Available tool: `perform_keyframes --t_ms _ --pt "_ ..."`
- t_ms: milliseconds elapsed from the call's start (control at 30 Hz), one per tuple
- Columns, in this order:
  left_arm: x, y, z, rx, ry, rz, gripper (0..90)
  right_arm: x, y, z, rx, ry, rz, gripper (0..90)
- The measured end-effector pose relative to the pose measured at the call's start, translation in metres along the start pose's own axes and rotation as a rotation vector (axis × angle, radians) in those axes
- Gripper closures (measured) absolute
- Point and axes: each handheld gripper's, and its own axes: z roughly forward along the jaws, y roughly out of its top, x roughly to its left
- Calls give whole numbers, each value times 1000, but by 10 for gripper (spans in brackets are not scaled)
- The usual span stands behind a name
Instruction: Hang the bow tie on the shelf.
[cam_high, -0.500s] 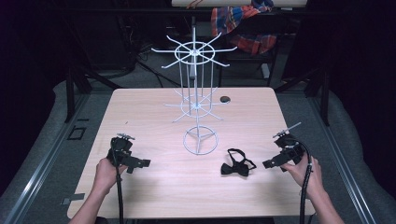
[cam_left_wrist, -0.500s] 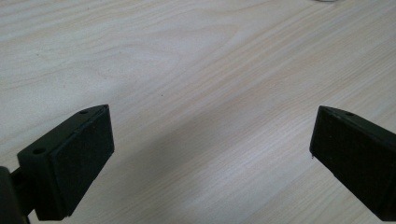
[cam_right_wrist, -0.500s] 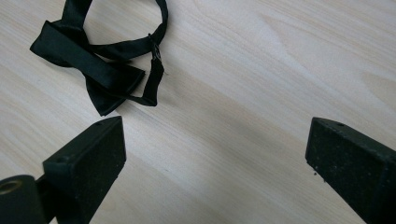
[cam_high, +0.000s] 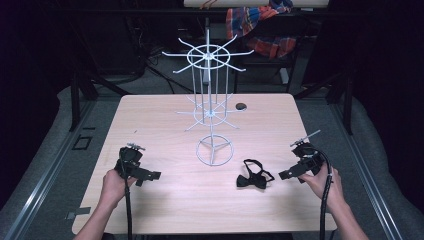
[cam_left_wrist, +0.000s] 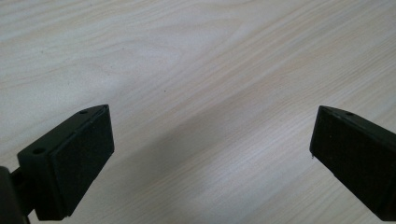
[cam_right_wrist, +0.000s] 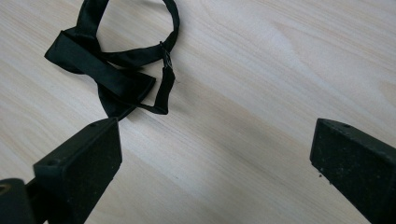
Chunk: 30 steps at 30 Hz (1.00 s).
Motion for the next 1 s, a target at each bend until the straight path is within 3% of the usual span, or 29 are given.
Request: perform_keyframes --t_ms 233,567,700,867,900,1000 --pt "0 0 0 1 5 -4 0 4 6 -1 -6 -2 -14 21" --pt "-1 1 3 15 10 -4 0 14 33 4 -54 30 -20 14" --pt "-1 1 3 15 10 -4 0 20 41 14 -6 31 -44 0" --pt "-1 1 4 19 9 -3 0 25 53 30 -27 33 -10 0" --pt "-1 1 4 19 9 -4 0 24 58 33 8 15 -41 0" --pt "-1 1 5 22 7 -4 0 25 63 40 23 12 -36 0"
